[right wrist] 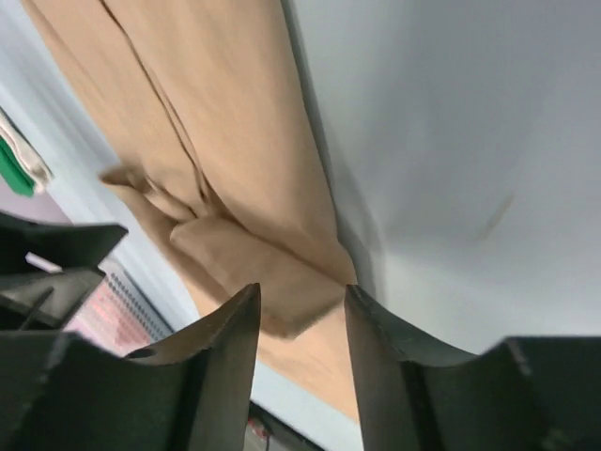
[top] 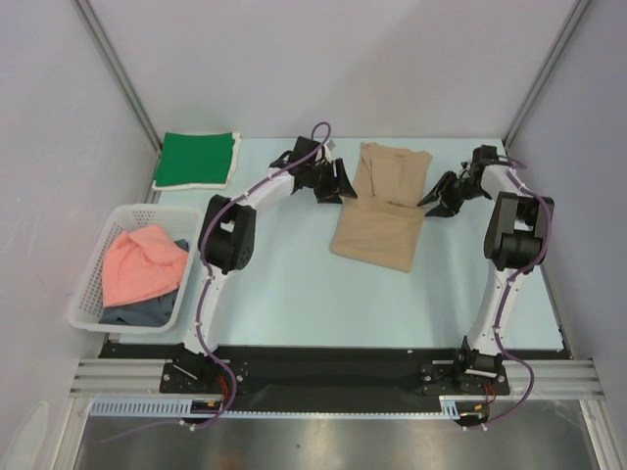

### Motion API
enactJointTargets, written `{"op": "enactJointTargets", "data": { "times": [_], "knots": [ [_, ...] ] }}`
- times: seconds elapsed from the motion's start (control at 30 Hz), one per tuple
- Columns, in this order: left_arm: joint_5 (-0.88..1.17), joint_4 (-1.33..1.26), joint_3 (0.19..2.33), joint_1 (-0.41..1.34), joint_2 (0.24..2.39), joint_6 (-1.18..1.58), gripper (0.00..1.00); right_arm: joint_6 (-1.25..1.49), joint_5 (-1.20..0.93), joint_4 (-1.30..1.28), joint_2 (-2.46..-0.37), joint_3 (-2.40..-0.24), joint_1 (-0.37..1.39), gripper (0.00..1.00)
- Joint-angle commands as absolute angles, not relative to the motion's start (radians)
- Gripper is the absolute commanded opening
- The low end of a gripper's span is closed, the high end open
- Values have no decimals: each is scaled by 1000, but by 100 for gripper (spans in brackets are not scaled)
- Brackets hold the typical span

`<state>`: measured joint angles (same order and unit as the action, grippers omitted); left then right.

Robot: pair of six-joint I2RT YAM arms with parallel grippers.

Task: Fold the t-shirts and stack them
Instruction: Fold the tshirt

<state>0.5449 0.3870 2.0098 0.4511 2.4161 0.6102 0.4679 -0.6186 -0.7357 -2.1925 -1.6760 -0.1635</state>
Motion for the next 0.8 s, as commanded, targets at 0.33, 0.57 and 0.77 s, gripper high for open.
{"op": "enactJointTargets", "data": {
  "times": [0.33,0.57,0.77],
  "knots": [
    [521,519,1751,416,2060,295,75,371,-405,-809,-1875,-1489,-117,71],
    [595,341,1433,463,1944,299,64,462,-514,-597,-1514,-1016,-97,65],
    [545,405,1443,474,1990,357,73,477,-624,-530,-1499,-835,-88,68]
  ]
}}
